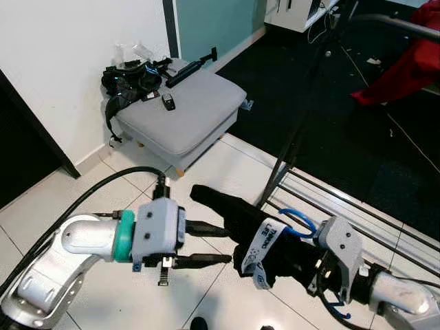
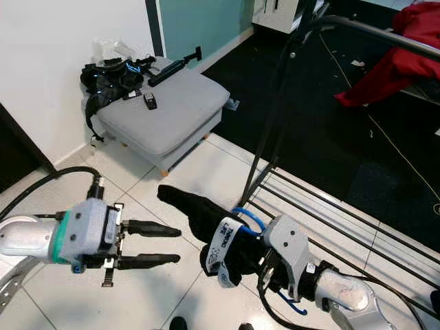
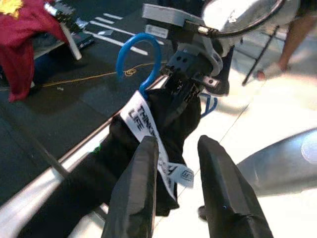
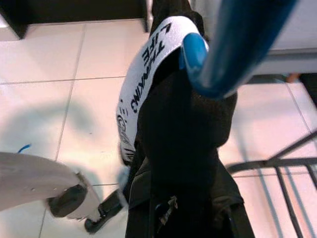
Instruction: Hang hanger
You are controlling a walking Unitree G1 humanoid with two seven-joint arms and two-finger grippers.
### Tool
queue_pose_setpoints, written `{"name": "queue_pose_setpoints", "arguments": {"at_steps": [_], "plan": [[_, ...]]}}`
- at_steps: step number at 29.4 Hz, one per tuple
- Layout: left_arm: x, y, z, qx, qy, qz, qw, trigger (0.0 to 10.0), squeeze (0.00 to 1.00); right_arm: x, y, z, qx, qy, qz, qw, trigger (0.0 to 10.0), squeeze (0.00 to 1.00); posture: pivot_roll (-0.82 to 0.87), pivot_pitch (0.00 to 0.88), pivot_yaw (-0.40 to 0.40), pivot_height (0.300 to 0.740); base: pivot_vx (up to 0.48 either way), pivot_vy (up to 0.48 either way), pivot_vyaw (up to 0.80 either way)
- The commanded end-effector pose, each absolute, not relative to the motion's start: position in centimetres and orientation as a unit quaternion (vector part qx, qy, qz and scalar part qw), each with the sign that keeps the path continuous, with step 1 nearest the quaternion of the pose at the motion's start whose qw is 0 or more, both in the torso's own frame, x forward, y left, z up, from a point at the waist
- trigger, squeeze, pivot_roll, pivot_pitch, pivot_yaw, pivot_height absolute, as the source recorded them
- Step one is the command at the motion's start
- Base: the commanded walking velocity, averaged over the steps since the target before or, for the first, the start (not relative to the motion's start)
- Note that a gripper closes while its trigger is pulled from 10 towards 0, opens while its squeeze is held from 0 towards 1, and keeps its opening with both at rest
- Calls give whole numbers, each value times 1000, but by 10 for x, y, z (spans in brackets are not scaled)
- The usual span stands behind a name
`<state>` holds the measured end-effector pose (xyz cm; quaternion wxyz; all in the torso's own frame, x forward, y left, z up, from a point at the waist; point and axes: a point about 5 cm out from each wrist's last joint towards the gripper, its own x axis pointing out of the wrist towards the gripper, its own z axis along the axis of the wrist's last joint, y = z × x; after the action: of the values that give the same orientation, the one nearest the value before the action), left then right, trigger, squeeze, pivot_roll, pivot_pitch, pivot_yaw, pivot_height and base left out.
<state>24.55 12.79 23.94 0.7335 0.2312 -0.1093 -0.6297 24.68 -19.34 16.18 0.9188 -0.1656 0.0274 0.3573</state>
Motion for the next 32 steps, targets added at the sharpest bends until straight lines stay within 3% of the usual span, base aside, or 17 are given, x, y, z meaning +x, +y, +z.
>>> {"name": "queue_pose_setpoints", "arguments": {"at_steps": [1, 2, 3, 4, 5, 7, 9, 10, 13, 16, 22, 32], "plan": [[243, 128, 239, 211, -108, -624, 745, 10000, 0, 246, -198, 156, -150, 37, 335, 930, 0, 0, -249, 260, 116, 740, 0, 0, 0], [247, 128, 238, 195, -109, -600, 768, 10000, 0, 248, -202, 154, -149, 36, 304, 940, 0, 0, -248, 259, 113, 740, 0, 0, 0], [247, 128, 238, 195, -109, -600, 768, 10000, 0, 248, -202, 154, -149, 36, 304, 940, 0, 0, -248, 259, 113, 740, 0, 0, 0], [254, 126, 234, 189, -108, -564, 796, 10000, 0, 249, -203, 151, -141, 35, 277, 950, 0, 0, -250, 256, 110, 740, 0, 0, 0], [254, 126, 234, 189, -108, -564, 796, 10000, 0, 249, -203, 151, -141, 35, 277, 950, 0, 0, -250, 256, 110, 740, 0, 0, 0], [268, 119, 215, 156, -82, -483, 857, 10000, 0, 250, -204, 141, -114, 36, 195, 974, 510, 0, -257, 254, 112, 740, 0, 0, 0], [268, 119, 215, 156, -82, -483, 857, 10000, 0, 250, -204, 141, -114, 36, 195, 974, 510, 0, -257, 254, 112, 740, 0, 0, 0], [273, 115, 200, 139, -56, -438, 887, 10000, 0, 249, -204, 134, -91, 44, 148, 984, 10000, 0, -264, 253, 119, 740, 0, 0, 0], [277, 112, 182, 115, -15, -395, 911, 10000, 0, 247, -205, 128, -69, 46, 93, 992, 10000, 0, -273, 250, 125, 740, 0, 0, 0], [283, 114, 134, 87, 86, -264, 957, 10000, 0, 239, -211, 106, -34, 65, -63, 995, 10000, 0, -290, 243, 137, 740, 0, 0, 0], [287, 121, 118, 69, 88, -196, 974, 10000, 0, 233, -210, 91, -46, 92, -125, 987, 10000, 0, -303, 237, 143, 740, 0, 0, 0], [292, 116, 126, 84, 32, -174, 981, 10000, 0, 234, -207, 98, -44, 46, -151, 986, 10000, 0, -321, 227, 149, 740, 0, 0, 0]]}}
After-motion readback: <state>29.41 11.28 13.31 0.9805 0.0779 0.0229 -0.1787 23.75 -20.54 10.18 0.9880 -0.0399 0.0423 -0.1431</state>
